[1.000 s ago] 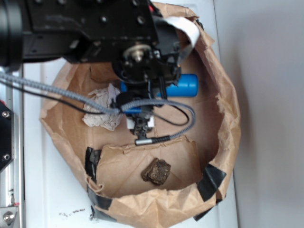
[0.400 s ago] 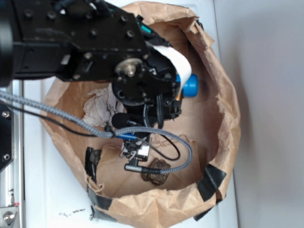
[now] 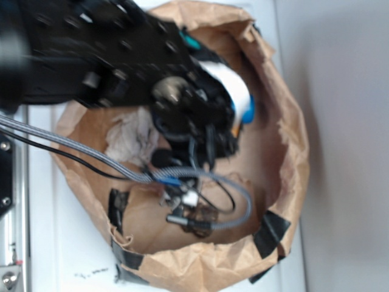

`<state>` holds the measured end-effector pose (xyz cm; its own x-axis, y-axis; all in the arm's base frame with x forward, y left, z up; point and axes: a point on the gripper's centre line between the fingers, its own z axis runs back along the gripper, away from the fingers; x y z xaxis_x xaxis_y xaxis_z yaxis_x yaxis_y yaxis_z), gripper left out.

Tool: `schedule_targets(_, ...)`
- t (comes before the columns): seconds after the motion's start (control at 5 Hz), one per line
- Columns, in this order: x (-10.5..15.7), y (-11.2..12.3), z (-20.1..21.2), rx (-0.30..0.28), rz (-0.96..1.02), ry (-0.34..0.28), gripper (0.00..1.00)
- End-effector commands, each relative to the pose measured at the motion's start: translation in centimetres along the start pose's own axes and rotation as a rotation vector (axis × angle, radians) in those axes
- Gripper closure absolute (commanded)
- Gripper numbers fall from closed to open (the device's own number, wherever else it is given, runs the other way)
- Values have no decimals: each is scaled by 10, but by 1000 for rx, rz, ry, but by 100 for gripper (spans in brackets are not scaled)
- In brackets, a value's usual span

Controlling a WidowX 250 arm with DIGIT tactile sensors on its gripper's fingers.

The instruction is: Grab the rock.

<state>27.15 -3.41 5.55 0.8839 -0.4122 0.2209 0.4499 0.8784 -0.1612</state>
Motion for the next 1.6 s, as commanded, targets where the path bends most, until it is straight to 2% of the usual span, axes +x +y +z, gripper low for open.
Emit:
schedule_targets(0.0, -16, -77, -31, -81, -186, -16, 0)
schedule_targets(0.2, -34, -104, -6, -146, -226, -82, 0)
schedule_targets(0.4, -1, -52, 18, -155, -213, -125, 0)
schedule_targets(0.6, 19, -34, 12, -105, -185, -101, 0)
schedule_targets(0.8, 33, -19, 8, -87, -173, -96, 0)
schedule_targets(1.0, 43, -8, 2, -109, -174, -98, 0)
schedule_targets(1.2, 15, -64, -6, -191, -260, -75, 0)
schedule_targets(1.4, 4, -78, 16, -235, -302, -127, 0)
